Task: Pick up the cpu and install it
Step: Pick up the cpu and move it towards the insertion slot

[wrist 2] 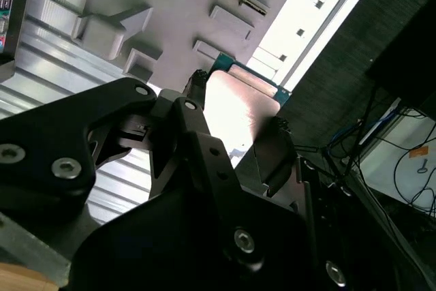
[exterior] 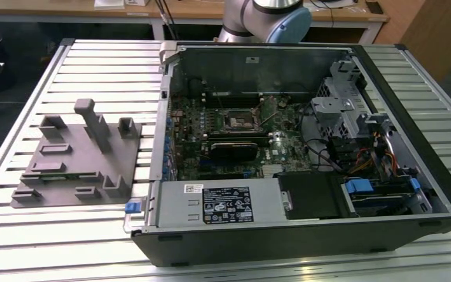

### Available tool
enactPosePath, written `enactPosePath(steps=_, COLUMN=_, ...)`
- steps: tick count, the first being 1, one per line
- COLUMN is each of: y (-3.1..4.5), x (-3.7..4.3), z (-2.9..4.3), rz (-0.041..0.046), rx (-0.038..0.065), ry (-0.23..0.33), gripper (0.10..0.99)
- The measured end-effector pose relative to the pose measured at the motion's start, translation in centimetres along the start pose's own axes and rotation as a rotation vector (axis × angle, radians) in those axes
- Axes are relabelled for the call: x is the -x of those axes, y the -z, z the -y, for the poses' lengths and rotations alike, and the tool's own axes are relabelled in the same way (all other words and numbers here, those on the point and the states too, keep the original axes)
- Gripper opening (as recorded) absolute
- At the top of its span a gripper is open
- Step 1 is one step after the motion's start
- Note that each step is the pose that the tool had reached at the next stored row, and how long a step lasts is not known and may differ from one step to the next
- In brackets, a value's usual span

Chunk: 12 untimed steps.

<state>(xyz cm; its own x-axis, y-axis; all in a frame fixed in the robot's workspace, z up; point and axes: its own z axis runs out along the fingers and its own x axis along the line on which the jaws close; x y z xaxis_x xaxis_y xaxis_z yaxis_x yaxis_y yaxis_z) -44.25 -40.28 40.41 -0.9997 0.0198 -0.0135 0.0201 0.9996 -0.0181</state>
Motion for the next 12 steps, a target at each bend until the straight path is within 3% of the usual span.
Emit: enactPosePath(steps=12, y=-0.03, x=1.59, z=-0.03, rz=0.0000, rx=0.000, ry=0.000, gripper=0.533)
